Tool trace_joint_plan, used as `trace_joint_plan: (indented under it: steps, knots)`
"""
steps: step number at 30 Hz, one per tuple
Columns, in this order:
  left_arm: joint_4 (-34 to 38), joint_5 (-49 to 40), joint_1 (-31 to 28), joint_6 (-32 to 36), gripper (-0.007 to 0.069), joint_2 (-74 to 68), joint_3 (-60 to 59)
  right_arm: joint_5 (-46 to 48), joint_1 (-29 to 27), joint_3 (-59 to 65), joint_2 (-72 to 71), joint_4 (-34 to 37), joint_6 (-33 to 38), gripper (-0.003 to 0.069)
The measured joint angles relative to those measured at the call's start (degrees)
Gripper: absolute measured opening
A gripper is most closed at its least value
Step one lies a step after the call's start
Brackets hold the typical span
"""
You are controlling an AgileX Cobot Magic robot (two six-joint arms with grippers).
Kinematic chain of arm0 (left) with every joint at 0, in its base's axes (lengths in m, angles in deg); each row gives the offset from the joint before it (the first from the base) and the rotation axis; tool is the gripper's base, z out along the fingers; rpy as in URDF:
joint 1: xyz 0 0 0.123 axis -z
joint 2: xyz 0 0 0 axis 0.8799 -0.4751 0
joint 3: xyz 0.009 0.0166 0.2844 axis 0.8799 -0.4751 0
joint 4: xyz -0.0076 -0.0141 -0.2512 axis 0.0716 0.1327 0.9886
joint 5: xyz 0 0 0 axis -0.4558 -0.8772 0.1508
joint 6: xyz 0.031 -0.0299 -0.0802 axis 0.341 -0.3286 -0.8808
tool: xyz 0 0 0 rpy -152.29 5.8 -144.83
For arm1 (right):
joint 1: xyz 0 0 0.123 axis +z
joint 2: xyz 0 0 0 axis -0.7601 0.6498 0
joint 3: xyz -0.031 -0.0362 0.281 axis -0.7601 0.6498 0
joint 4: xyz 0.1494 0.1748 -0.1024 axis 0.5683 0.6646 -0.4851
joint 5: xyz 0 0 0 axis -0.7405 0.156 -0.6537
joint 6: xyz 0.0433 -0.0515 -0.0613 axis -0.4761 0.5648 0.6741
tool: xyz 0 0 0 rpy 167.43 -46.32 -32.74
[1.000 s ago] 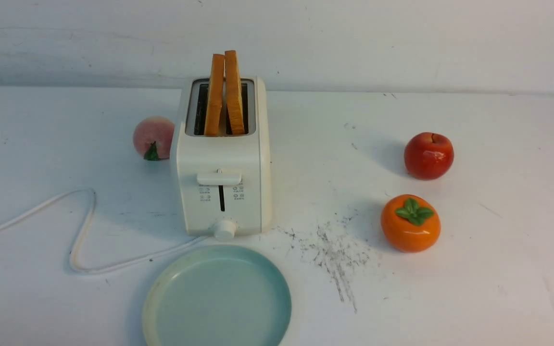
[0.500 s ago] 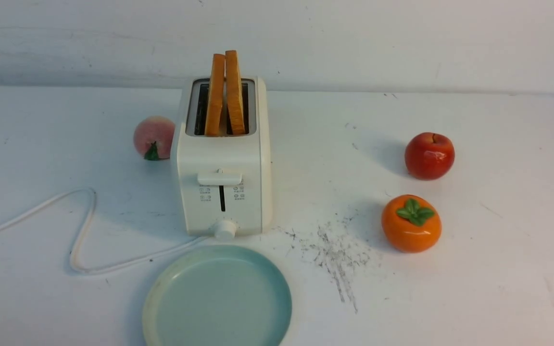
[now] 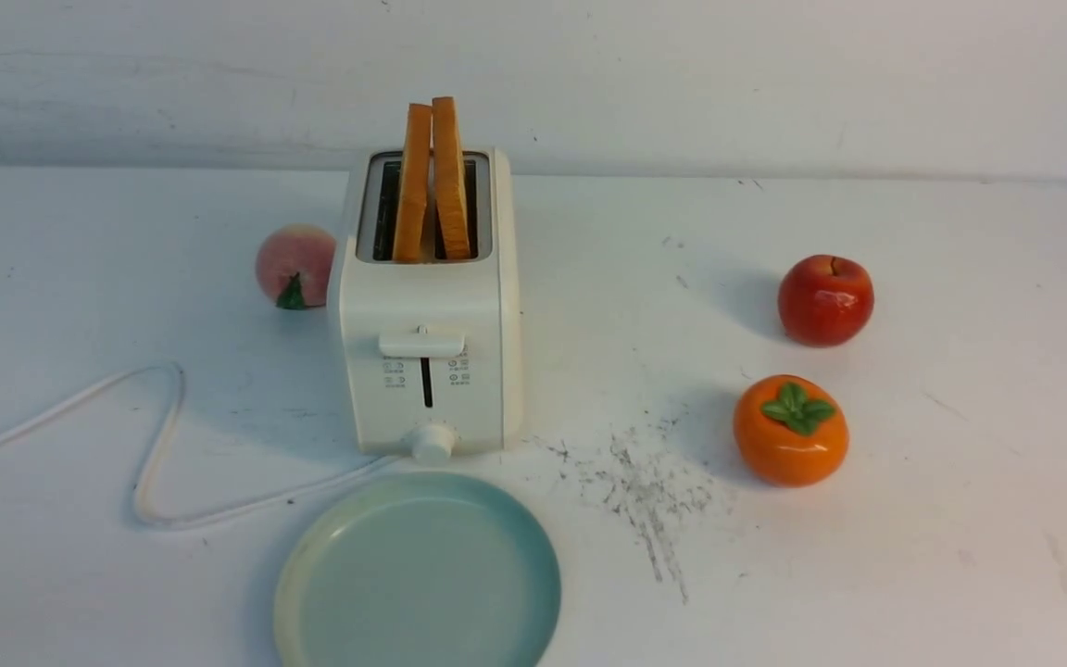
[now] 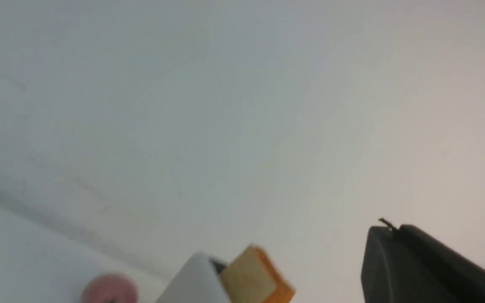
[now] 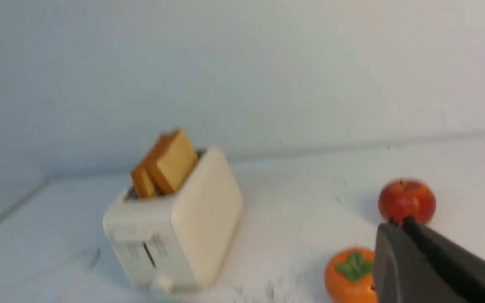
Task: Take toasted bread from bread machine on white table place on plate.
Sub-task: 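Reach for a toast slice standing in the toaster with the left gripper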
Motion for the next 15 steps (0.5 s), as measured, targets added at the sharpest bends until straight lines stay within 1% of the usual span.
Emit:
trace_joint_plan:
  steps: [2, 3, 5, 6, 7, 8, 9, 10, 13, 14, 15]
  knots:
    - [-1.9, -11.6, 0.0, 0.1, -0.0014, -5.3, 5.5, 6.0, 0.0, -2.3, 5.9, -1.8, 0.0, -0.0002]
    - [-2.4, -15.6, 0.0, 0.2, -0.0014, -7.4, 7.9, 7.5, 0.0, -2.7, 8.1, -2.3, -0.1, -0.0002]
    - [-4.4, -30.2, 0.0, 1.1, -0.0014, -15.8, 13.5, 11.5, 0.0, -2.9, 13.4, -3.3, -0.8, -0.0001]
    - [-5.2, -36.1, 0.0, 1.7, -0.0014, -19.8, 16.2, 13.1, 0.0, -2.9, 15.5, -3.6, -1.2, -0.0001]
    - [-5.6, -40.1, 0.0, 2.5, -0.0014, -23.7, 18.6, 14.1, 0.0, -2.9, 16.9, -3.7, -1.4, -0.0001]
    - [-5.8, -41.9, 0.0, 2.7, -0.0014, -24.4, 19.1, 14.5, 0.0, -2.9, 17.2, -3.7, -1.4, -0.0001]
    - [-6.0, -45.8, 0.0, 3.8, -0.0014, -28.9, 22.1, 15.5, 0.0, -2.9, 19.2, -3.9, -1.6, -0.0001]
    - [-6.0, -48.0, 0.0, 5.0, -0.0014, -32.4, 24.2, 16.1, 0.0, -2.9, 20.3, -4.1, -1.7, 0.0000]
    - [-3.8, -49.7, 0.0, 10.3, -0.0014, -41.9, 31.0, 16.8, 0.0, -2.9, 21.7, -4.2, -1.8, 0.0000]
    - [-3.5, -49.7, 0.0, 11.1, -0.0014, -43.0, 32.0, 16.8, 0.0, -2.9, 21.7, -4.2, -1.8, 0.0000]
    - [-0.1, -49.5, 0.0, 14.5, -0.0014, -47.0, 36.1, 16.8, 0.0, -2.9, 21.8, -4.2, -1.8, 0.0001]
